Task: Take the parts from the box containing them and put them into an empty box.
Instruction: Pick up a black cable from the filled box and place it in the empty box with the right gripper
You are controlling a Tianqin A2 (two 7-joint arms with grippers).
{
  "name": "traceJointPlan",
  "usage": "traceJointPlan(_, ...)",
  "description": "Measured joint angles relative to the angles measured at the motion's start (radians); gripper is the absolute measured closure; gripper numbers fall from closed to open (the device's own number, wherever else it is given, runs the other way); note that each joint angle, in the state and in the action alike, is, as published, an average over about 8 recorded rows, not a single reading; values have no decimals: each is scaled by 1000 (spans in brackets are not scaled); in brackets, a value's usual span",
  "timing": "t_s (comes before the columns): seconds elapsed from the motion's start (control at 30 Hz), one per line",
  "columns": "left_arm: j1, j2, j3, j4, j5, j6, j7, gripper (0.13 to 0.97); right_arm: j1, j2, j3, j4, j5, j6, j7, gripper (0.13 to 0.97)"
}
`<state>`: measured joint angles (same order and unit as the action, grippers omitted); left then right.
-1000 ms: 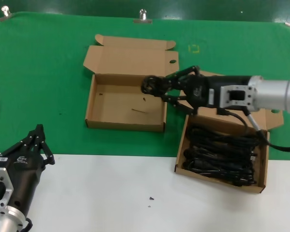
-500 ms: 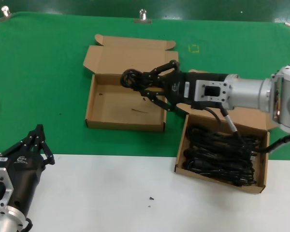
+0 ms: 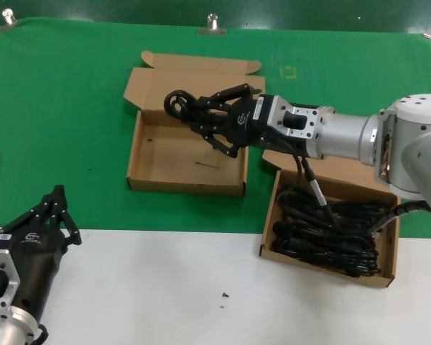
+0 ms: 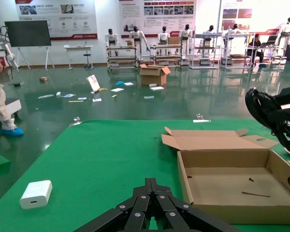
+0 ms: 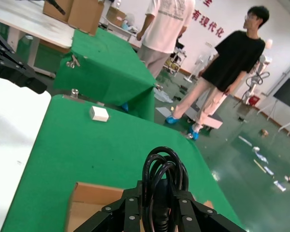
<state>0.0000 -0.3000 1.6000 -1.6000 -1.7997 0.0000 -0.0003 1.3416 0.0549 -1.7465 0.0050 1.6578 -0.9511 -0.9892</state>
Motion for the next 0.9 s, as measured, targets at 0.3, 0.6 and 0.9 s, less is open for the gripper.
traceJointPlan(0.3,0,0,0,0,0,0,0,958,-8,-11,-24,0,-24,30,42,856)
traceJointPlan(0.6,0,0,0,0,0,0,0,958,-12,-18,-64,0,-64,36,46,856)
traceJointPlan(0.9,0,0,0,0,0,0,0,958,-14,-35,-66,0,-67,60,42,856)
